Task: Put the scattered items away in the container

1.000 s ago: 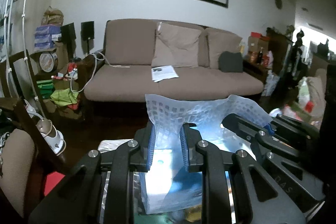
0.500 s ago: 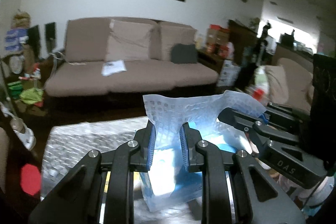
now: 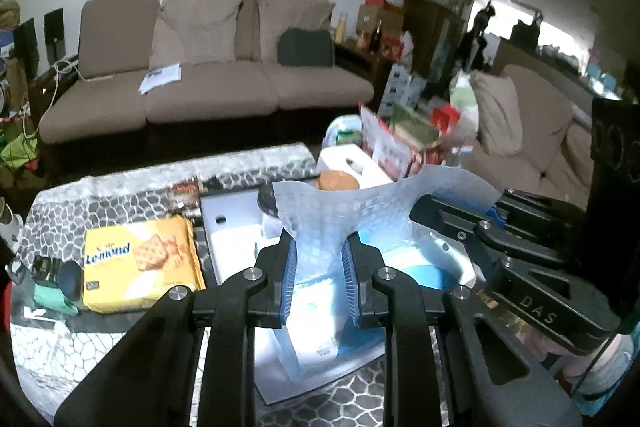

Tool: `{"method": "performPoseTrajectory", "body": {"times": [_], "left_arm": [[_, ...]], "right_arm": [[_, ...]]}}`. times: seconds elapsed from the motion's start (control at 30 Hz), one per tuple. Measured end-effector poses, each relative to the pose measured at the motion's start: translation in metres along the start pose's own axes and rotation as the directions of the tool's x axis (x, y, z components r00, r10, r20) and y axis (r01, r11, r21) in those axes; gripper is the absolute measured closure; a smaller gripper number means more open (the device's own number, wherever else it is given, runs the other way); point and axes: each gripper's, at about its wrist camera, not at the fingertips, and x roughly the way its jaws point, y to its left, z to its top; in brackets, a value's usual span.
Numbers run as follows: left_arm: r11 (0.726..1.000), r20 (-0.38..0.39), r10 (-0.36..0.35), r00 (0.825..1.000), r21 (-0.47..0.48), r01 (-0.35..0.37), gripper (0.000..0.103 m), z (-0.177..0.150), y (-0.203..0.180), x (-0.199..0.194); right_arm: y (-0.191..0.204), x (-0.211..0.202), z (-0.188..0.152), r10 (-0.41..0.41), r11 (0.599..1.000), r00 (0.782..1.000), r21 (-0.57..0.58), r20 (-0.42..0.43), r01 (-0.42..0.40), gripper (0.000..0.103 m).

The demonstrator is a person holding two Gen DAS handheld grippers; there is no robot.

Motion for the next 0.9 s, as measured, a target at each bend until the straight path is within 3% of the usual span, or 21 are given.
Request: {"method": "performPoseTrajectory", "body": {"times": [0.23,0.6,0.9], "left_arm": [[0.999,-0.070,0.034,0.997,0.026,-0.032,0.083,-0.030,-0.006,0.030],[0.998,-0.195,0.058,0.979,0.013,-0.057,0.083,-0.045,0.031,0.091],[0.995,-0.196,0.101,0.975,0.046,-0.094,0.083,-0.030,0.046,0.127]], "right_arm": [[-0.014,0.025,-0.032,0.052,0.998,0.997,0.036,-0.059,-0.050,0.095],[-0.021,0.088,-0.054,0.067,0.998,0.981,0.031,-0.181,-0.063,0.095],[-0.037,0.138,-0.050,0.061,0.998,0.975,0.042,-0.212,-0.054,0.095]]}}
